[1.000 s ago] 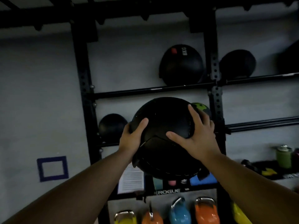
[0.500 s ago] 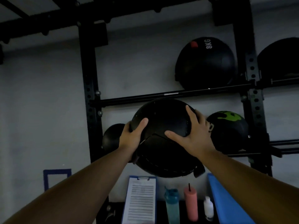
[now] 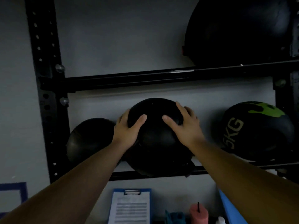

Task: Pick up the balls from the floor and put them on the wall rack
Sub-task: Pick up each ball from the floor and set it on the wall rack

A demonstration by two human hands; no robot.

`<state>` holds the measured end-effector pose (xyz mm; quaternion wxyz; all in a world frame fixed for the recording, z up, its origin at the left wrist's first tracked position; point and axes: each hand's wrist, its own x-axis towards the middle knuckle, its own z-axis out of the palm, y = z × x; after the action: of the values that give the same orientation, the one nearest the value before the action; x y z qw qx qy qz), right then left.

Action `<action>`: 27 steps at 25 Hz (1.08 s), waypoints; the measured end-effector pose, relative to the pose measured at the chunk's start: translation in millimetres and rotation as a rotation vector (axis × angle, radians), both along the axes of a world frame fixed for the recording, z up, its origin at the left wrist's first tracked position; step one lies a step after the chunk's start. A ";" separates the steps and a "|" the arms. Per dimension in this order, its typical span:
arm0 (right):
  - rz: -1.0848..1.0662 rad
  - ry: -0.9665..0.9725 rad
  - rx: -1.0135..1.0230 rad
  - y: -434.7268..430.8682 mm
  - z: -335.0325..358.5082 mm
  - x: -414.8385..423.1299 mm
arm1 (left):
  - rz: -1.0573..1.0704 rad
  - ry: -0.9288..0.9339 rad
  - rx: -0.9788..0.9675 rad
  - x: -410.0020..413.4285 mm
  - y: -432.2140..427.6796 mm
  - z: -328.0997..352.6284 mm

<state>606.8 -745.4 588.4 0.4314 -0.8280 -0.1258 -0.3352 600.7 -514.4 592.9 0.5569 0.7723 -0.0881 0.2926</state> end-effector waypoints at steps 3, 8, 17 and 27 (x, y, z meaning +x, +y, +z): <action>-0.025 0.033 0.029 10.3 24.4 57.2 | -0.095 -0.068 0.089 59.3 11.2 -1.2; -0.106 0.000 0.117 16.7 22.5 93.0 | -0.084 -0.162 0.065 110.2 15.8 -13.7; -0.367 0.072 -0.330 14.0 14.5 23.3 | -0.099 -0.113 0.256 72.6 31.5 2.0; -0.595 0.397 -0.500 -85.7 -60.3 -265.0 | -0.223 -0.145 0.812 -135.5 -77.0 -38.0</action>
<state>341.8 -831.1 528.1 0.1180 -0.9557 0.1261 -0.2385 465.2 -591.4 554.9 0.2280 0.8921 -0.3181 0.2257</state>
